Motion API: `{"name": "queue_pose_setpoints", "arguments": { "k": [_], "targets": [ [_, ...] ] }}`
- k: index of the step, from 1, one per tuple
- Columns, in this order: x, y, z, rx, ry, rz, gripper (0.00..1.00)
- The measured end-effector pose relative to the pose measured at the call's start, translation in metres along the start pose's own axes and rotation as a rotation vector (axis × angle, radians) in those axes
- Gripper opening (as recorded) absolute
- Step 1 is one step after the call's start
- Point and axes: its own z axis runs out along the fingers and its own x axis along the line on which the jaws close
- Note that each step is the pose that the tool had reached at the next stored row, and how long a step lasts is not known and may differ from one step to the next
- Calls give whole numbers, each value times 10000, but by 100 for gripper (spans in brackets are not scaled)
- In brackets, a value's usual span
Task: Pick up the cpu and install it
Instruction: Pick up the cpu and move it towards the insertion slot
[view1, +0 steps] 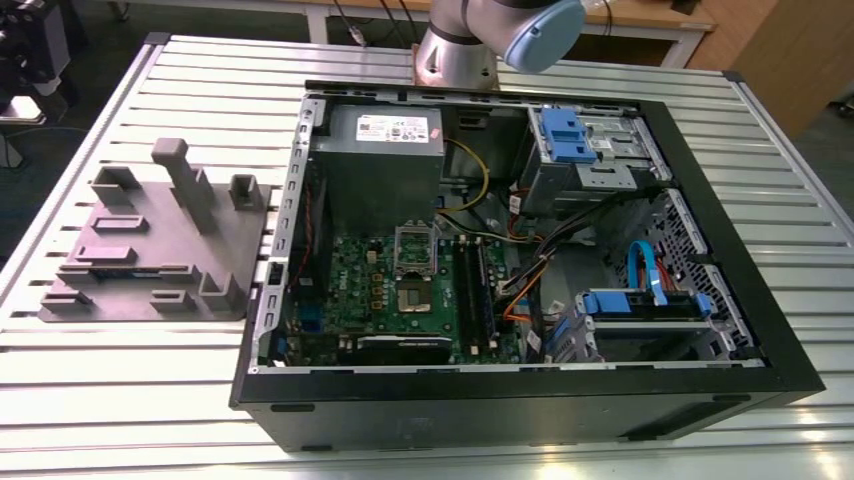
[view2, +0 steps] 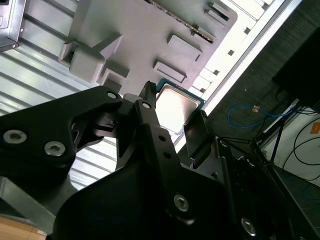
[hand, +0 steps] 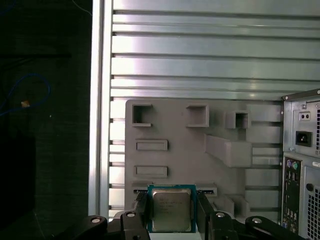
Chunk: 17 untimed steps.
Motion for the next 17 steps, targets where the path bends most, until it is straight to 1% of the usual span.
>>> {"name": "queue_pose_setpoints", "arguments": {
  "k": [9, 17],
  "targets": [
    [-3, 1, -12, 1, 1, 1, 47],
    [-67, 0, -10, 0, -1, -1, 47]
  ]
}}
